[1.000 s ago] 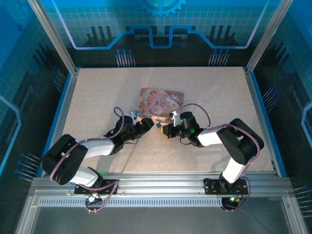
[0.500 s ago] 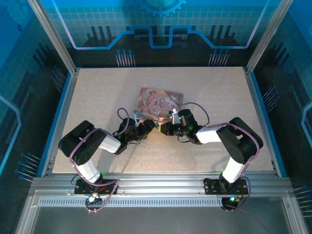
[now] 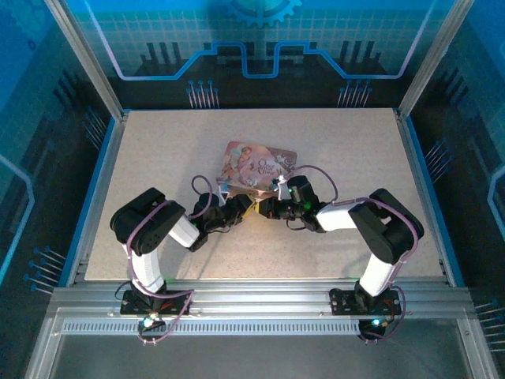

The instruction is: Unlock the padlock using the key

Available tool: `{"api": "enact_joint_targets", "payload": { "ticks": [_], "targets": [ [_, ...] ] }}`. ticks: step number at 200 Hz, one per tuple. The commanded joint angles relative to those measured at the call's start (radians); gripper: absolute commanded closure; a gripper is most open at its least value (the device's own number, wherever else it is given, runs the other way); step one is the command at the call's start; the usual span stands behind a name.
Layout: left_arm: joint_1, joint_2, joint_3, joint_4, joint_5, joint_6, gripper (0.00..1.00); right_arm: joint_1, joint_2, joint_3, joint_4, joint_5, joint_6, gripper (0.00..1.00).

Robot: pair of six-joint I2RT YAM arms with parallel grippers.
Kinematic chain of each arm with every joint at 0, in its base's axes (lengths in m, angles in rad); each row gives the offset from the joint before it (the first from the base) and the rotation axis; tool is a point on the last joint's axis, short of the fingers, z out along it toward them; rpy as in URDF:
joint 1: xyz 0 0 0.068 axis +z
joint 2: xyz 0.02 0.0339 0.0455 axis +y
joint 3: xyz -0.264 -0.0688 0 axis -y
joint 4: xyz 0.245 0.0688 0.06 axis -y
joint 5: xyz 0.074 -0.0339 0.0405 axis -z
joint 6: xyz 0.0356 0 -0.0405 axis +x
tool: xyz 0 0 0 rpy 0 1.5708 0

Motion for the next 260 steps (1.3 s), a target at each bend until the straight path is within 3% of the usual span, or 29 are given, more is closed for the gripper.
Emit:
{"api": "enact_joint_targets", "payload": {
  "ticks": [1, 46, 78, 142, 209, 260],
  "targets": [
    [0.012, 0.010, 0.008, 0.072, -0.013, -0.003, 0.68, 0.012, 0.018, 0.015, -0.025, -0.022, 0.021, 1.00],
    [0.014, -0.005, 0.006, 0.055, -0.021, 0.015, 0.85, 0.006, 0.003, 0.000, 0.011, -0.027, 0.027, 0.98],
    [0.011, -0.032, 0.006, 0.030, -0.025, 0.026, 0.96, 0.002, -0.016, -0.016, 0.027, -0.024, 0.020, 0.80],
    [0.004, -0.115, 0.008, -0.075, -0.047, 0.043, 0.97, 0.001, -0.133, -0.053, -0.083, 0.071, -0.112, 0.59],
    [-0.007, -0.136, 0.011, -0.098, -0.061, 0.012, 1.00, 0.080, -0.390, -0.088, -0.214, 0.277, -0.543, 0.37],
    [-0.006, -0.191, 0.006, -0.155, -0.084, 0.017, 1.00, 0.180, -0.528, -0.095, -0.253, 0.446, -0.940, 0.32]
  ]
}}
